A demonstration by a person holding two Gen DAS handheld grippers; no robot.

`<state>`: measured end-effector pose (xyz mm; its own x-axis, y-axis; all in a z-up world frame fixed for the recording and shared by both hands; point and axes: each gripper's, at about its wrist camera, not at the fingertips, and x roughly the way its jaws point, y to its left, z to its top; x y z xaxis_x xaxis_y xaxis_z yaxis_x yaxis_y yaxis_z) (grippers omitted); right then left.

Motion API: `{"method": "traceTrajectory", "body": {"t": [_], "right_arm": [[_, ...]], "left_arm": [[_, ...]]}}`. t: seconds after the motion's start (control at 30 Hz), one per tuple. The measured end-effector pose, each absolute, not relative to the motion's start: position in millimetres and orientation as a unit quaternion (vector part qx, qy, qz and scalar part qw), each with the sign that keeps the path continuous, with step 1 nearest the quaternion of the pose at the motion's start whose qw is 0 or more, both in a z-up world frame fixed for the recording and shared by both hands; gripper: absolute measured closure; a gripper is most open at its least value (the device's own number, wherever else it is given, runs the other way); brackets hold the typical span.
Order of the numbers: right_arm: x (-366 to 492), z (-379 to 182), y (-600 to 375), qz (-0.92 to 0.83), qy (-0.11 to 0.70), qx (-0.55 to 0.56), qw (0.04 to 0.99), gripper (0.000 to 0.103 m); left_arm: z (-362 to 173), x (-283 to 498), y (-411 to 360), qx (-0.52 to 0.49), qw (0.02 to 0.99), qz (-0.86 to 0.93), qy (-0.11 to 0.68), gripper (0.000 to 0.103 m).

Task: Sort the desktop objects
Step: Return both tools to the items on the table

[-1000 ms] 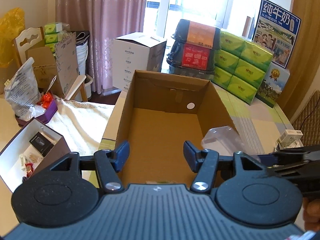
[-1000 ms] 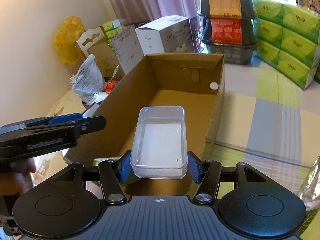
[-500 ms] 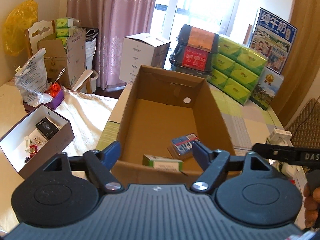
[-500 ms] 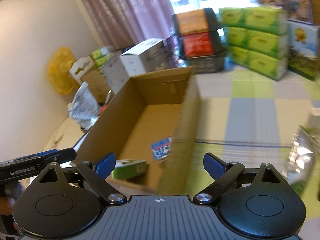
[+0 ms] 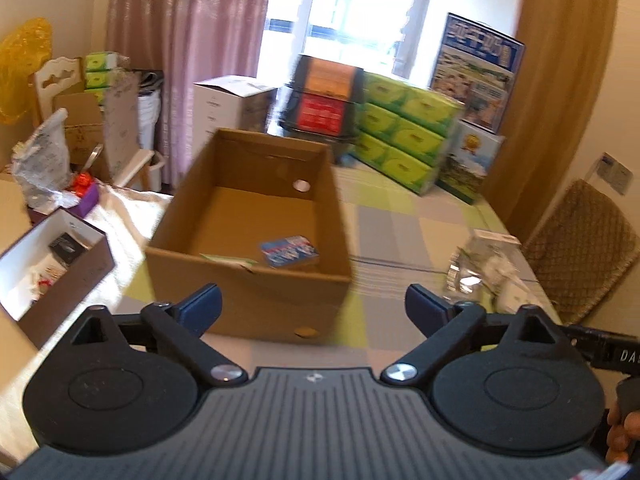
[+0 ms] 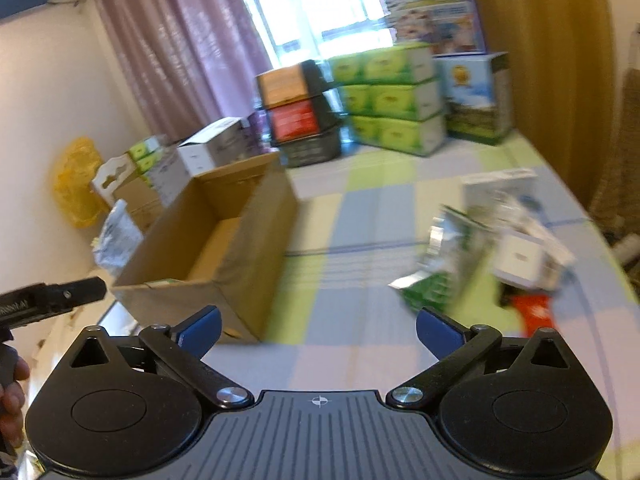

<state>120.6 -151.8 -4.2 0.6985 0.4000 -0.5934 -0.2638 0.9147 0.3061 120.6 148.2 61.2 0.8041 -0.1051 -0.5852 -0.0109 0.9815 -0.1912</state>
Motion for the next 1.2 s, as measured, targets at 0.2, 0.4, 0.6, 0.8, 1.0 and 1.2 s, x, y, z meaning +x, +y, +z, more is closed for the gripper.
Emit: {"method": "traceTrajectory", "body": {"t": [0.2,0.4,0.6,0.8,1.0,1.2], "right_arm": [[83.1,-9.8,-208.0,0.107,0.332,0.094,0.932,0.002],[54.8,-15.2,-247.3,0.07,0.325,0.101,0.938,0.002],[44.0,-8.6,-263.2,0.059,0.309,0.115,0.942,0.002],[44.1,-7.3,-264.2,0.055,0.307,0.112,0.944,0.002],[42.5,-2.8,-265.2,0.044,0.3,0.095,0.948,0.002],[52.5,-9.7,-266.1,0.035,0.305,0.089,0.948,0.002]], "left_arm": [[54.0,109.8,98.4,-0.076,0.941,-0.061,0.323,0.001],[53.1,107.0,54.1,-0.061,0.937,-0.095,0.332,0.001],[60.3,103.4,24.9,-0.038,0.938,-0.114,0.324,0.001],[59.9,110.3,12.4,-0.027,0.937,-0.131,0.322,0.001],[53.0,122.7,5.8,-0.021,0.934,-0.144,0.326,0.001],[36.9,140.7,-0.6,-0.015,0.927,-0.159,0.34,0.001]]}}
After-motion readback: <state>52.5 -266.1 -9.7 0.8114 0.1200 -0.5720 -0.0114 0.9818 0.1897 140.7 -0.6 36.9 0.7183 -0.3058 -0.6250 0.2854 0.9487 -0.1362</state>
